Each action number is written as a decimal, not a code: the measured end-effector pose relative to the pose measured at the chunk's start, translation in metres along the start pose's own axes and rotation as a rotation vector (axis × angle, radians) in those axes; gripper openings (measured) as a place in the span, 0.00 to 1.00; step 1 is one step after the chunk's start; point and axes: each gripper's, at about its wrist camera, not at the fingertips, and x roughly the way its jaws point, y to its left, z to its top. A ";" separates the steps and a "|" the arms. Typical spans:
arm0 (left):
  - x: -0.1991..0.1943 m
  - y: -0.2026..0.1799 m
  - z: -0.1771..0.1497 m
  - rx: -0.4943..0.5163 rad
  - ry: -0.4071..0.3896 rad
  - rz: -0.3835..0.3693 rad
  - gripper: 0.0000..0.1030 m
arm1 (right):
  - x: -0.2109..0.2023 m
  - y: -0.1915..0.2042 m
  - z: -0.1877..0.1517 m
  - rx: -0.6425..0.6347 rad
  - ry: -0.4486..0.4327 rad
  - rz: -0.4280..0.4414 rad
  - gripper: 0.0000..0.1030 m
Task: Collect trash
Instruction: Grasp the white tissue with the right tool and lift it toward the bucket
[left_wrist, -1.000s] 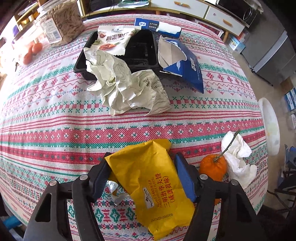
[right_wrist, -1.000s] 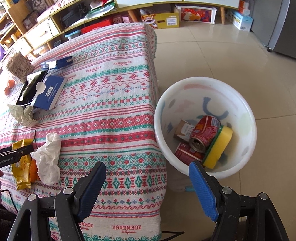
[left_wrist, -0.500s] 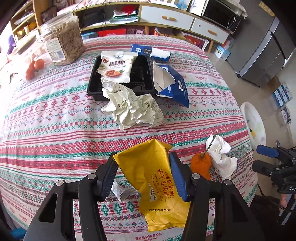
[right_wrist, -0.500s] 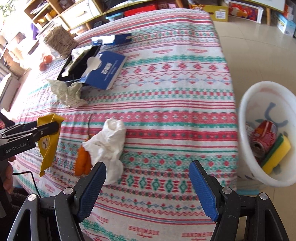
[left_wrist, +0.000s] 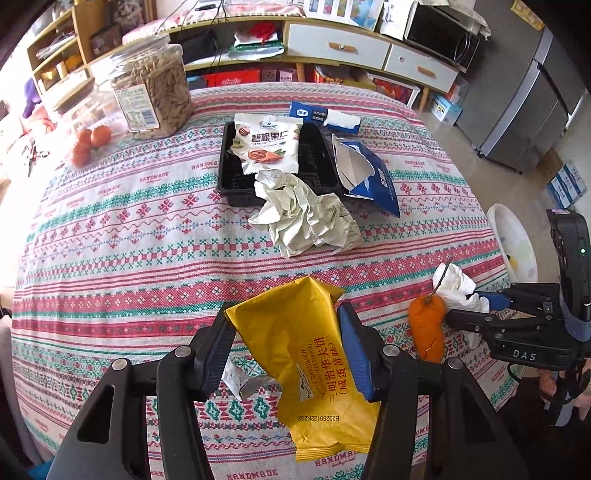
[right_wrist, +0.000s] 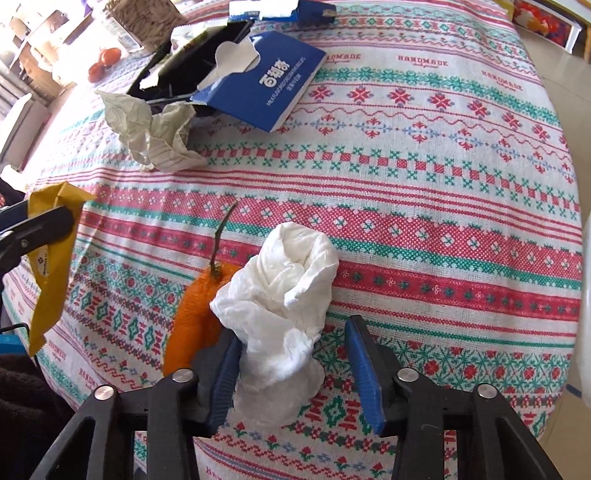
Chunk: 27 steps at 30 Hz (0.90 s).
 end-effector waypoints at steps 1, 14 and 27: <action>0.000 0.001 0.000 0.000 -0.001 -0.001 0.56 | 0.003 0.000 0.001 -0.005 0.004 -0.010 0.38; -0.013 -0.025 0.003 0.062 -0.045 -0.012 0.56 | -0.022 -0.006 -0.002 -0.019 -0.051 -0.019 0.14; -0.023 -0.069 0.013 0.141 -0.082 -0.045 0.56 | -0.062 -0.041 -0.013 0.058 -0.129 -0.035 0.14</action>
